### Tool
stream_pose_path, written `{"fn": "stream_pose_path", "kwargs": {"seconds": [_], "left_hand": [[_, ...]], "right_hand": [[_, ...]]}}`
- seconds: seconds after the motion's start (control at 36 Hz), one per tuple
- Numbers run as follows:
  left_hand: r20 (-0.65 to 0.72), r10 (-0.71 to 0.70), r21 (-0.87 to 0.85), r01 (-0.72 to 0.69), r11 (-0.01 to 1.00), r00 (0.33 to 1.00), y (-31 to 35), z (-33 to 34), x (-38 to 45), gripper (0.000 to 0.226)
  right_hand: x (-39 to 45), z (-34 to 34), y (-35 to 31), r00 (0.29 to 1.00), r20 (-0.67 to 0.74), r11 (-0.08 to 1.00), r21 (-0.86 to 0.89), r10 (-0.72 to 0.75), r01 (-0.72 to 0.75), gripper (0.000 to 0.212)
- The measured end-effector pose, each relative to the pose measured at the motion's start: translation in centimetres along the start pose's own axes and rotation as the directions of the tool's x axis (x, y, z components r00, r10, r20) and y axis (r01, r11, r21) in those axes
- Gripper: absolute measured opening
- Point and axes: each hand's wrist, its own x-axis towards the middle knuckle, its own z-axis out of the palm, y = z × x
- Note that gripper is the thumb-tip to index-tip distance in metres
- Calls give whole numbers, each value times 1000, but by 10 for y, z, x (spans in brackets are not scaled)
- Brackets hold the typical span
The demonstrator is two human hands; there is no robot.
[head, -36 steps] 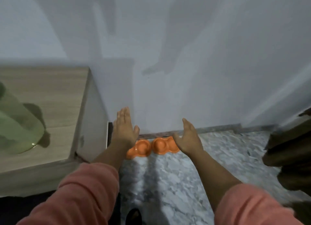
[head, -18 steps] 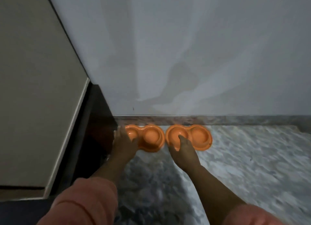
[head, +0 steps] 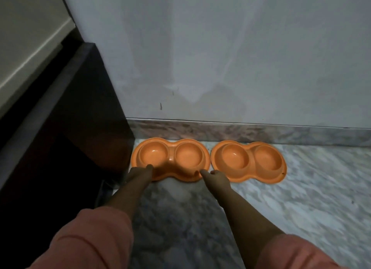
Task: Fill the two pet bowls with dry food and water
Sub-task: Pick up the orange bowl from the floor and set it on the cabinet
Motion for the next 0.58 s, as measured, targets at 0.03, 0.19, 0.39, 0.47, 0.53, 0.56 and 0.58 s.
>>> {"fn": "stream_pose_path", "kwargs": {"seconds": [0.03, 0.19, 0.39, 0.47, 0.53, 0.56, 0.58], "left_hand": [[2, -12, -11, 12, 1000, 1000, 2, 3, 2, 58], [-32, -72, -70, 70, 995, 997, 9, 11, 23, 59], [-80, -203, -213, 182, 960, 976, 10, 13, 38, 67], [-79, -222, -258, 195, 946, 972, 9, 14, 42, 67], [-76, -247, -298, 214, 930, 966, 5, 17, 48, 67], [-80, -259, -310, 223, 924, 963, 4, 18, 50, 68], [-84, -267, -326, 227, 918, 960, 5, 16, 46, 67]], "right_hand": [[7, 4, 1, 1000, -11, 1000, 17, 11, -11, 32], [52, 29, 4, 993, -17, 986, 123, 117, -114, 50], [64, 40, -7, 976, -91, 963, 205, 198, -176, 79], [69, 41, -7, 959, -126, 951, 214, 254, -223, 75], [70, 43, -6, 951, -130, 939, 239, 281, -245, 76], [70, 44, -6, 947, -132, 934, 252, 294, -255, 78], [68, 44, -7, 944, -127, 929, 260, 304, -264, 79]]}}
